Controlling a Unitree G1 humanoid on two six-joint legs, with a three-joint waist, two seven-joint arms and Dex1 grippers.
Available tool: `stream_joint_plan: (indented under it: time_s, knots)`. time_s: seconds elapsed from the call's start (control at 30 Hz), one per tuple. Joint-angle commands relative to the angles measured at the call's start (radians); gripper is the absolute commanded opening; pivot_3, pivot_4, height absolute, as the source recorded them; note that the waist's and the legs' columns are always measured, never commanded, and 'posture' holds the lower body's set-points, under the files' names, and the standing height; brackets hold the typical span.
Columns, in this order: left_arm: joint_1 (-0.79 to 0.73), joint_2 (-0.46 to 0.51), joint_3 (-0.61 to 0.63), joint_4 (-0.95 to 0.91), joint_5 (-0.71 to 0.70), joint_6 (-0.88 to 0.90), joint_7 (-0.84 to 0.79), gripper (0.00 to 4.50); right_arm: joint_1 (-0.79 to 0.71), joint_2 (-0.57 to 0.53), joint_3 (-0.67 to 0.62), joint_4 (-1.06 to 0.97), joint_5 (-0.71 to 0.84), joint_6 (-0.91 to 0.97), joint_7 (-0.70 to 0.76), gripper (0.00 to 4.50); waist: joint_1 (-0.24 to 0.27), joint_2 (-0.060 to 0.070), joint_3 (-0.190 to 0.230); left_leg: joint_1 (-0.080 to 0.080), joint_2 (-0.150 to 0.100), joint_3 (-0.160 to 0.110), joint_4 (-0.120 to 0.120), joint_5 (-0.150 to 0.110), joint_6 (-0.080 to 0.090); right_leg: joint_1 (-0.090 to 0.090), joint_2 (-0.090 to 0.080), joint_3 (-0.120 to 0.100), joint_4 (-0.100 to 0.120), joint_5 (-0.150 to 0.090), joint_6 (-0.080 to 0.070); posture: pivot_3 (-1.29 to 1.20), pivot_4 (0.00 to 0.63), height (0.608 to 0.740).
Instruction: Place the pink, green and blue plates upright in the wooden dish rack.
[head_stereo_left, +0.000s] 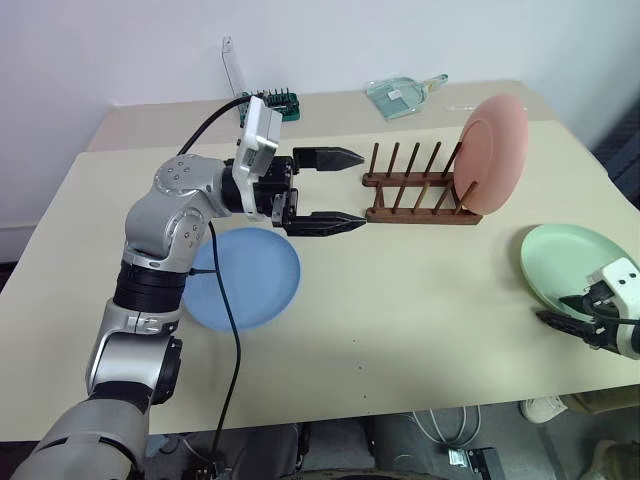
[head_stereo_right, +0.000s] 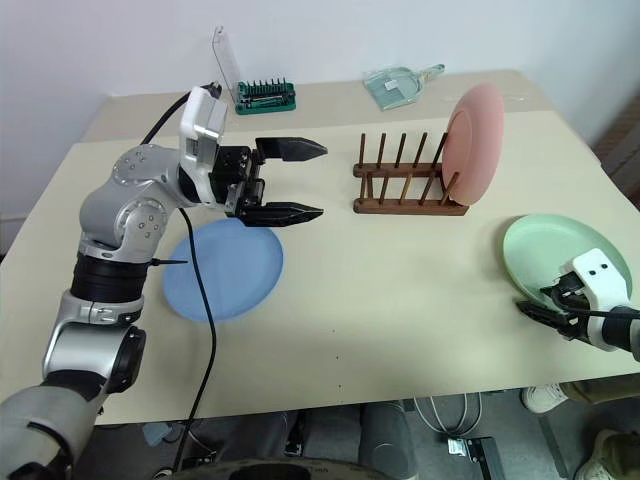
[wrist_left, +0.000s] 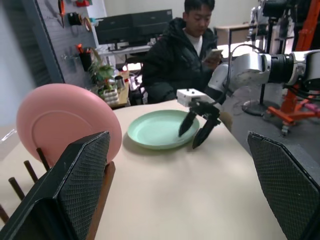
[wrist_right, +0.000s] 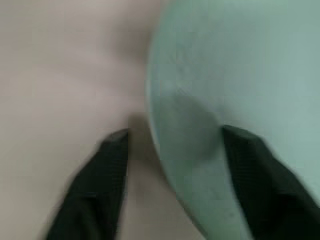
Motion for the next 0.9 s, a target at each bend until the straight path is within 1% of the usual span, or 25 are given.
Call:
stream_joint_plan:
  time_s: [0.03,0.07,0.1,0.23,0.27,0.33,0.43,0.5,0.53,0.57,0.6,0.63,0.67,0.73,0.77,0.83,0.9]
  knots:
    - [0.008,0.042,-0.004,-0.041,-0.009,0.016,-0.040,4.50,-0.044,-0.014,-0.012,-0.005,0.010,-0.007,0.008,1.02,-0.001,0.000,0.000,0.000,0.000,0.000,0.000,0.000,0.000,0.000,0.000,0.000,0.000,0.000,0.000,0.00,0.150,0.740]
    - [0.014,0.052,-0.009,-0.044,-0.009,0.020,-0.054,4.50,-0.048,-0.016,-0.012,-0.007,0.012,-0.004,0.013,0.49,-0.001,0.000,0.000,0.000,0.000,0.000,0.000,0.000,0.000,0.000,0.000,0.000,0.000,0.000,0.000,0.00,0.150,0.740]
    - [0.018,0.058,-0.011,-0.046,-0.010,0.023,-0.063,4.50,-0.052,-0.017,-0.013,-0.007,0.012,-0.001,0.015,0.07,0.000,0.000,0.000,0.000,0.000,0.000,0.000,0.000,0.000,0.000,0.000,0.000,0.000,0.000,0.000,0.00,0.150,0.740]
    - [0.029,0.087,-0.032,-0.047,0.001,0.038,-0.092,4.50,-0.081,-0.029,-0.025,0.023,-0.004,-0.016,0.006,0.07,0.004,-0.002,0.001,0.000,0.000,-0.001,0.000,0.000,0.000,0.001,0.000,0.000,0.000,0.000,0.000,0.00,0.150,0.740]
    - [0.028,0.112,-0.051,-0.044,-0.002,0.095,-0.099,4.50,-0.117,-0.034,-0.044,0.033,-0.001,-0.020,-0.013,0.07,0.002,-0.002,0.001,0.000,0.000,-0.001,0.000,0.000,0.000,0.001,0.000,0.000,0.000,0.000,0.000,0.00,0.150,0.740]
    - [0.029,0.127,-0.059,-0.031,0.003,0.115,-0.098,4.50,-0.218,-0.043,-0.087,0.055,0.027,0.000,-0.057,0.07,-0.002,0.000,0.000,0.000,0.000,0.000,0.000,0.000,0.000,0.001,0.000,0.000,0.000,0.000,0.000,0.00,0.150,0.740]
    - [0.023,0.121,-0.050,-0.019,-0.002,0.114,-0.087,4.50,-0.345,-0.060,-0.107,0.123,0.009,-0.035,-0.118,0.07,-0.006,0.000,0.000,0.000,0.000,0.001,0.000,0.000,0.000,0.000,0.000,0.001,0.000,0.000,0.000,0.00,0.150,0.740]
    - [0.026,0.113,-0.050,-0.019,0.011,0.088,-0.082,4.50,-0.388,-0.091,-0.087,0.178,-0.042,-0.074,-0.155,0.07,-0.004,0.000,0.000,0.000,0.001,0.000,-0.001,0.000,0.000,-0.001,0.001,0.000,0.000,0.000,0.000,0.00,0.150,0.740]
    - [0.026,0.111,-0.053,-0.017,0.016,0.078,-0.083,4.50,-0.421,-0.111,-0.066,0.225,-0.093,-0.145,-0.199,0.07,0.000,0.000,0.000,0.000,0.001,0.000,-0.001,0.000,0.000,-0.001,0.001,0.000,0.000,0.000,0.000,0.00,0.150,0.740]
    - [0.025,0.107,-0.056,-0.013,0.018,0.071,-0.084,4.50,-0.490,-0.118,-0.060,0.269,-0.102,-0.190,-0.229,0.07,0.000,-0.001,0.001,-0.001,0.001,0.000,-0.001,0.000,0.000,-0.001,0.001,0.000,0.000,0.000,0.000,0.00,0.150,0.740]
    - [0.023,0.102,-0.057,-0.009,0.020,0.065,-0.084,4.50,-0.605,-0.091,-0.077,0.291,-0.056,-0.227,-0.248,0.07,-0.001,0.000,0.001,-0.001,0.000,0.000,-0.001,0.000,0.000,-0.001,0.001,-0.001,0.000,0.000,0.000,0.00,0.150,0.740]
    - [0.020,0.099,-0.058,-0.005,0.022,0.061,-0.084,4.50,-0.730,-0.049,-0.113,0.297,0.039,-0.186,-0.256,0.07,-0.007,0.002,0.001,-0.001,0.000,0.001,-0.001,0.000,0.000,-0.002,0.000,0.000,-0.001,0.000,0.000,0.00,0.150,0.740]
    - [0.018,0.097,-0.058,-0.002,0.023,0.060,-0.084,4.50,-0.814,-0.018,-0.139,0.300,0.108,-0.147,-0.253,0.07,-0.014,0.004,0.002,-0.002,-0.001,0.002,0.000,0.000,0.001,-0.002,-0.001,0.002,-0.001,0.000,0.000,0.00,0.150,0.740]
    - [0.016,0.094,-0.057,0.001,0.026,0.061,-0.085,4.50,-0.902,0.018,-0.169,0.303,0.189,-0.094,-0.236,0.07,-0.021,0.004,0.002,-0.002,0.000,0.002,-0.001,0.000,0.001,-0.002,-0.001,0.002,-0.001,0.001,0.001,0.00,0.150,0.740]
    - [0.016,0.091,-0.055,0.002,0.026,0.060,-0.083,4.50,-0.956,0.046,-0.187,0.297,0.260,-0.066,-0.212,0.07,-0.021,0.003,0.002,-0.002,0.001,0.000,-0.002,0.000,0.000,-0.002,0.001,0.001,-0.001,0.001,0.000,0.00,0.150,0.740]
    - [0.016,0.087,-0.054,0.001,0.025,0.061,-0.077,4.50,-1.041,0.092,-0.180,0.289,0.335,-0.069,-0.163,0.07,-0.022,0.003,0.002,-0.002,0.004,-0.001,-0.002,0.000,0.000,-0.002,0.003,0.000,-0.002,0.001,0.000,0.00,0.150,0.740]
    - [0.017,0.087,-0.052,-0.003,0.021,0.063,-0.072,4.50,-1.100,0.136,-0.194,0.270,0.465,0.049,-0.135,0.07,-0.023,0.003,0.002,-0.003,0.003,0.000,-0.002,-0.001,0.000,-0.002,0.002,0.000,-0.002,0.001,0.000,0.00,0.150,0.740]
